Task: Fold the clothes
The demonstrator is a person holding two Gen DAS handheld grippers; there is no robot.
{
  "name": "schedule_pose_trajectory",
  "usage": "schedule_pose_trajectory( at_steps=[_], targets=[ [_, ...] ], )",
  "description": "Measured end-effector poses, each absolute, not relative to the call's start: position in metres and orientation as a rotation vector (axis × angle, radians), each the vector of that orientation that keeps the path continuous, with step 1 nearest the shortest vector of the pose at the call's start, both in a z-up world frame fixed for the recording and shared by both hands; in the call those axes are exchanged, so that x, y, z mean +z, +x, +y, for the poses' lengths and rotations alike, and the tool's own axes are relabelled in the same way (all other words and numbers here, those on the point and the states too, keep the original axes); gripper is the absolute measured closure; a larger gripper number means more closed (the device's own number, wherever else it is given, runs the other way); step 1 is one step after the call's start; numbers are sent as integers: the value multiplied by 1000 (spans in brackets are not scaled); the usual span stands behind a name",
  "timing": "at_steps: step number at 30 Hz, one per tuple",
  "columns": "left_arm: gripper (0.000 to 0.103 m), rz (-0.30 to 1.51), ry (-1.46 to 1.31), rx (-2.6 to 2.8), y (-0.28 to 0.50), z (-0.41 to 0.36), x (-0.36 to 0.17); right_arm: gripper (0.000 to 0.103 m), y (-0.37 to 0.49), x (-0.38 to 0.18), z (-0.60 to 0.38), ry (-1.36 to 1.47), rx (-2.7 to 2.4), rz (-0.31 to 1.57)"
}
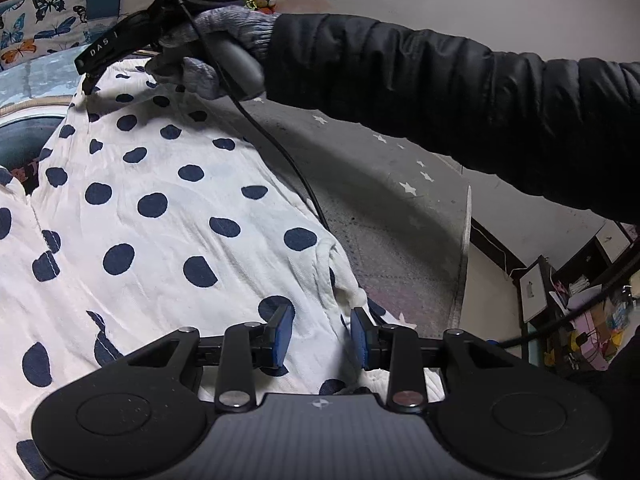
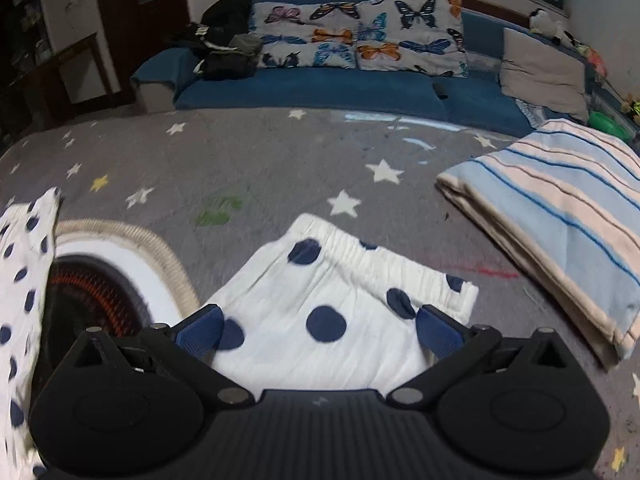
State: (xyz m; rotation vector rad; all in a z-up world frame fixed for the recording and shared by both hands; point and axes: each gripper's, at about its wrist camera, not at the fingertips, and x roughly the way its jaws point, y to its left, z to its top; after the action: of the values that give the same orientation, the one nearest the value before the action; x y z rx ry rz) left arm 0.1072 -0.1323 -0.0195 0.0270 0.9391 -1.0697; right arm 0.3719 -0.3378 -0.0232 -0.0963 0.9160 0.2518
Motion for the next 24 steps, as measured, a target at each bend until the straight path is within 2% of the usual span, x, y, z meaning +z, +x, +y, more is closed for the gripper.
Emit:
schedule_pose_trajectory(
  at_steps=[13, 19, 24],
  targets=[
    [67, 930, 27, -1056, 107, -137, -20, 0, 355, 2, -342, -82, 310, 906],
    [67, 930, 22, -1050, 108, -135, -20, 0, 362, -15, -332, -90, 293, 948],
    [62, 924, 15, -1044, 108, -134, -17, 0, 365, -19, -330, -90, 278, 924]
  ],
)
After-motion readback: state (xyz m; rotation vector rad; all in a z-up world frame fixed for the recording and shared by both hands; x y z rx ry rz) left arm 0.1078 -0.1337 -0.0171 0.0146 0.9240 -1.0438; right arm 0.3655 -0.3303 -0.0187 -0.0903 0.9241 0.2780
